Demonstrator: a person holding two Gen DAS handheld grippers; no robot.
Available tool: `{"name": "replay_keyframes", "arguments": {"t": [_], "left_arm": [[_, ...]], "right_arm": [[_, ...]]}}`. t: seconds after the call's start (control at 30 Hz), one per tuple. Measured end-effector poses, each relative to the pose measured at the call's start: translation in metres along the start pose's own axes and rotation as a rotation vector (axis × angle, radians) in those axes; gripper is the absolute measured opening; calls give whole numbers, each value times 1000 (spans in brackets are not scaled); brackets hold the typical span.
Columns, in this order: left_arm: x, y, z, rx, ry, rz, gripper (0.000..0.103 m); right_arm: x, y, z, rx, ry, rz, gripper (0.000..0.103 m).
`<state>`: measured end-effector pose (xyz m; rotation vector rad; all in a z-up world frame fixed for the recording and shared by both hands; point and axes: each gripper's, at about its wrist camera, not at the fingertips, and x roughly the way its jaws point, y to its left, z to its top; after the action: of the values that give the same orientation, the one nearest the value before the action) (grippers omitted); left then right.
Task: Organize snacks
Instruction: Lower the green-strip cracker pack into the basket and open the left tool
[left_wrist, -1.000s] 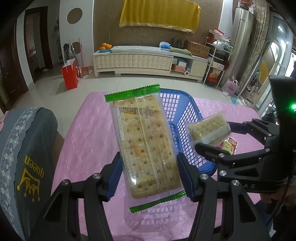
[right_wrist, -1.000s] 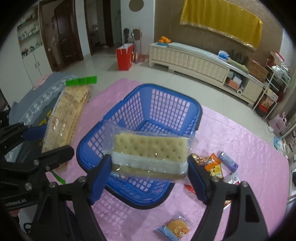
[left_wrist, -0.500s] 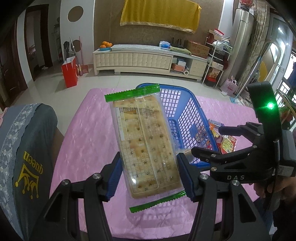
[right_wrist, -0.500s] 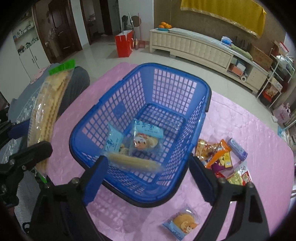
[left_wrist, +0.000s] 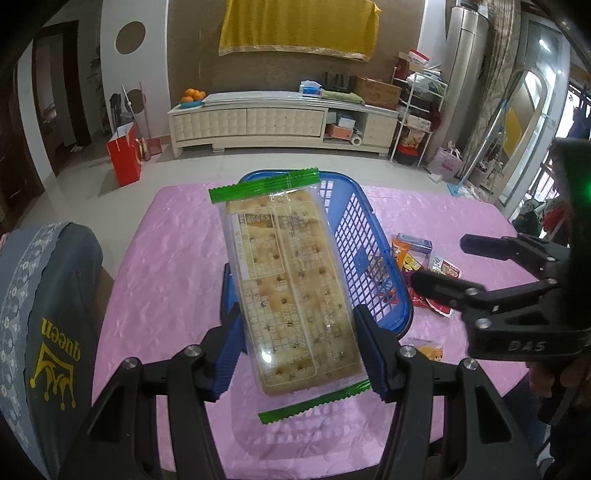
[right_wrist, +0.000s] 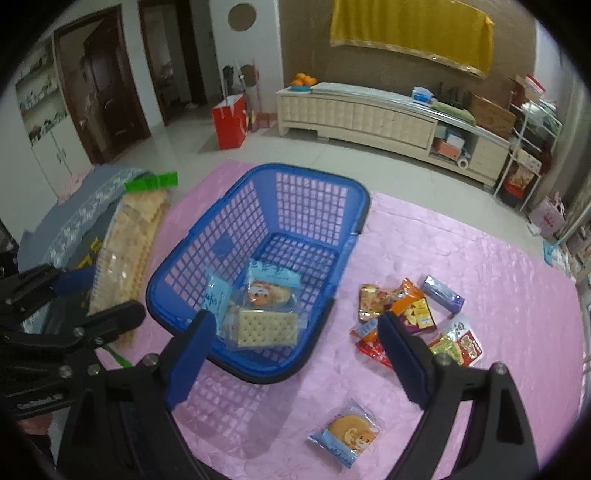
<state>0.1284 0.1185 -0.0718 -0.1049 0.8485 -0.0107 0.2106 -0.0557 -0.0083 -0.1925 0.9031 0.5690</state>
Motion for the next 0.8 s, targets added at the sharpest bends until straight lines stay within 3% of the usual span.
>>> {"name": "replay_keyframes", "arguments": {"t": [0.57,0.8], "left_arm": [[83,-28,25,42,119,-49,56],[97,-34,21,68,122,-55,59]], "right_arm": [[27,-49,-13,64,31,-14,92],[32,-61,-16,84,53,-26,92]]}}
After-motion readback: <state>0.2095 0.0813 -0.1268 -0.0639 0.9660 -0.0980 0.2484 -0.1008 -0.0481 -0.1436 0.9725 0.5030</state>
